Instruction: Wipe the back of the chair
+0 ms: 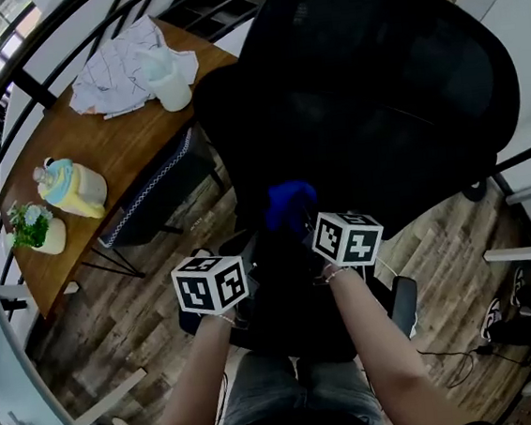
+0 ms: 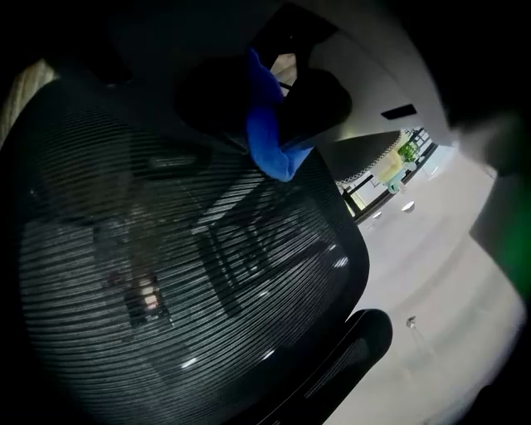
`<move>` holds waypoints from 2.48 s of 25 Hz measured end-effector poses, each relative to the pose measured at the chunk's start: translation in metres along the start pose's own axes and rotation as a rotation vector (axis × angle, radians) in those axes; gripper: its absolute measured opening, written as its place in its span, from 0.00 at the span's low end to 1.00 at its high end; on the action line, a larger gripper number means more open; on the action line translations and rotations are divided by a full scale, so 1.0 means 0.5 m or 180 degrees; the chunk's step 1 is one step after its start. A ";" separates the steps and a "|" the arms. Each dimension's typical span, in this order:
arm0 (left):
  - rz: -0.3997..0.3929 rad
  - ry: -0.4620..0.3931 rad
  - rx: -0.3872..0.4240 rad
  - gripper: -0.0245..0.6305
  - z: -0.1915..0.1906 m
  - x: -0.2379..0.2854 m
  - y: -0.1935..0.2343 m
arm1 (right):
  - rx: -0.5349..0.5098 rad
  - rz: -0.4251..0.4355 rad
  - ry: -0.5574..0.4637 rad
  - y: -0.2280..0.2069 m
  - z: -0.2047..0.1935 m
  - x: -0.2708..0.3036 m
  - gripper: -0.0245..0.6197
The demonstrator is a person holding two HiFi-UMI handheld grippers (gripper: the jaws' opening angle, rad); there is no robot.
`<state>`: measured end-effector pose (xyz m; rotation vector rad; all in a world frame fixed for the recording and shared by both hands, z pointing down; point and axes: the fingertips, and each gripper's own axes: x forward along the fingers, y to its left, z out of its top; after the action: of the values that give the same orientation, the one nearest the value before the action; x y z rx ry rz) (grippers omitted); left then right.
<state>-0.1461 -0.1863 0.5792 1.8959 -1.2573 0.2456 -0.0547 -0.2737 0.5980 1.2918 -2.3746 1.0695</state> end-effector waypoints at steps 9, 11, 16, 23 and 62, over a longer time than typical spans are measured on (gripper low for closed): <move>-0.0163 0.0120 0.0141 0.09 -0.015 0.042 -0.069 | 0.0165 -0.0334 -0.0125 -0.108 -0.005 -0.076 0.20; -0.0209 0.0160 0.0179 0.09 -0.023 0.054 -0.086 | 0.0205 -0.0400 -0.0154 -0.133 -0.005 -0.095 0.20; -0.0323 0.0273 0.0236 0.09 -0.042 0.085 -0.128 | 0.0299 -0.0561 -0.0222 -0.192 -0.005 -0.141 0.20; -0.0509 0.0429 0.0345 0.09 -0.067 0.131 -0.193 | 0.0448 -0.0807 -0.0317 -0.276 -0.005 -0.205 0.20; -0.0833 0.0581 0.0789 0.09 -0.089 0.166 -0.352 | 0.0539 -0.1231 -0.0642 -0.427 -0.002 -0.475 0.20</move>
<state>0.0527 -0.1821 0.5615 2.1699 -0.8783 0.4410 0.2545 -0.1966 0.5815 1.9035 -2.0683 1.0769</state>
